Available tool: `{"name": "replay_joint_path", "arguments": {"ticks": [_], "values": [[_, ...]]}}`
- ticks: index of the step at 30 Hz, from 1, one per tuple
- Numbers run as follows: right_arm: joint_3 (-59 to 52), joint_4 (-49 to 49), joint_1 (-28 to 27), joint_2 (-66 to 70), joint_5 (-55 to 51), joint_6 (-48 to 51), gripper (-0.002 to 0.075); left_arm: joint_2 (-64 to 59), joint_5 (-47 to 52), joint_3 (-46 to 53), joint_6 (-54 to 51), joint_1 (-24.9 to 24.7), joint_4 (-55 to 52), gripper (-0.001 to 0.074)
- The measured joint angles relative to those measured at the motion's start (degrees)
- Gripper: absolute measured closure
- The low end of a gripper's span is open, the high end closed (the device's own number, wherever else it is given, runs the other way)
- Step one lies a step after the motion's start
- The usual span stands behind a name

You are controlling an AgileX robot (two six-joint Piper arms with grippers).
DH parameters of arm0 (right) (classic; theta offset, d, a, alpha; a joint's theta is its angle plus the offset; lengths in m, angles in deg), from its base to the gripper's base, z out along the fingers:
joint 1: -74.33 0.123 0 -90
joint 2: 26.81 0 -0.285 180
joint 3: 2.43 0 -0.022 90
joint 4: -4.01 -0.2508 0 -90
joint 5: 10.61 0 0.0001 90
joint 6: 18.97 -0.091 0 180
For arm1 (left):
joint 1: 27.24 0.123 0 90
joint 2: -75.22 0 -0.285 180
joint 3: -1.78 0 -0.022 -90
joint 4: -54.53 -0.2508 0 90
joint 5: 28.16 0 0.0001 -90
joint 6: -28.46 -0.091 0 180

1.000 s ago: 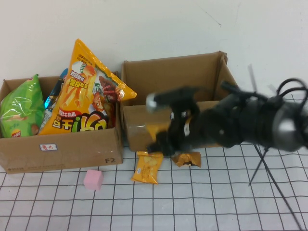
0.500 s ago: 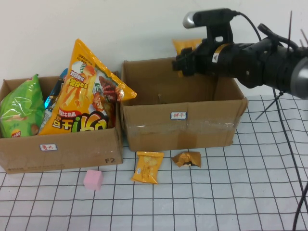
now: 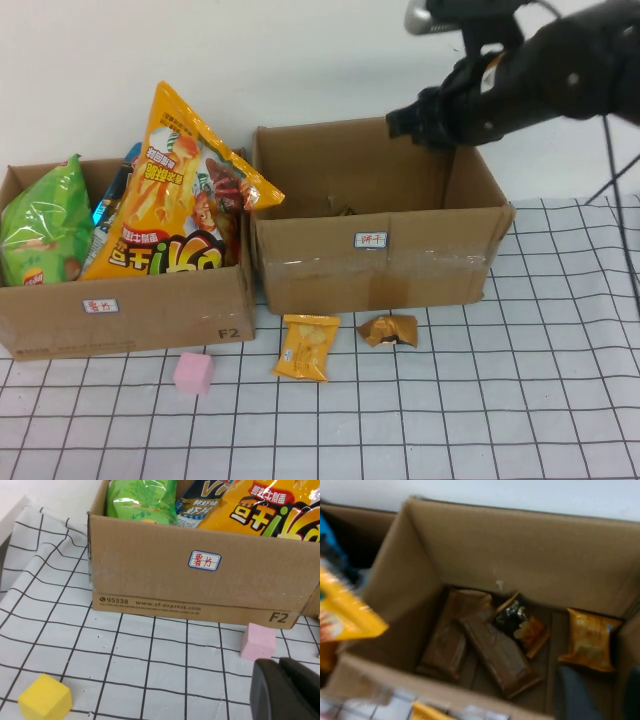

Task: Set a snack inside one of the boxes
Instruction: Pick up the biscuit

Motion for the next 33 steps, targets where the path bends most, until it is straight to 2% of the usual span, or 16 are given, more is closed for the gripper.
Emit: {"name": "replay_joint_path", "arguments": {"ticks": [3, 6, 12, 15, 17, 20, 22, 26, 28, 33], "values": [[-2.93, -0.02, 1.99, -3.96, -0.49, 0.72, 0.0598, 0.00, 0.00, 0.00, 0.00, 0.00, 0.00, 0.0736], [-8.38, -0.44, 4.89, -7.80, 0.26, 1.05, 0.0676, 0.00, 0.00, 0.00, 0.00, 0.00, 0.00, 0.0736], [-22.49, -2.48, 8.06, -11.92, 3.12, 5.25, 0.0709, 0.00, 0.00, 0.00, 0.00, 0.00, 0.00, 0.0736], [-30.82, -4.48, 9.29, -12.15, 10.06, 9.94, 0.0701, 0.00, 0.00, 0.00, 0.00, 0.00, 0.00, 0.0736], [-37.41, -5.20, 9.81, -11.90, 18.78, 13.43, 0.0661, 0.00, 0.00, 0.00, 0.00, 0.00, 0.00, 0.0736], [-44.91, -5.79, 10.04, -9.98, 36.94, 18.57, 0.0534, 0.00, 0.00, 0.00, 0.00, 0.00, 0.00, 0.0736], [-47.98, -6.97, 10.04, -7.48, 46.83, 21.33, 0.0400, 0.00, 0.00, 0.00, 0.00, 0.00, 0.00, 0.0736], [-49.04, -11.43, 10.04, -1.47, 56.97, 24.19, 0.0180, 0.00, 0.00, 0.00, 0.00, 0.00, 0.00, 0.0736], [-49.04, -13.05, 10.04, 1.96, 61.59, 24.89, 0.0137, 0.00, 0.00, 0.00, 0.00, 0.00, 0.00, 0.0736], [-48.40, -17.70, 10.04, 8.72, 66.42, 25.18, 0.0116, 0.00, 0.00, 0.00, 0.00, 0.00, 0.00, 0.0736]]}}
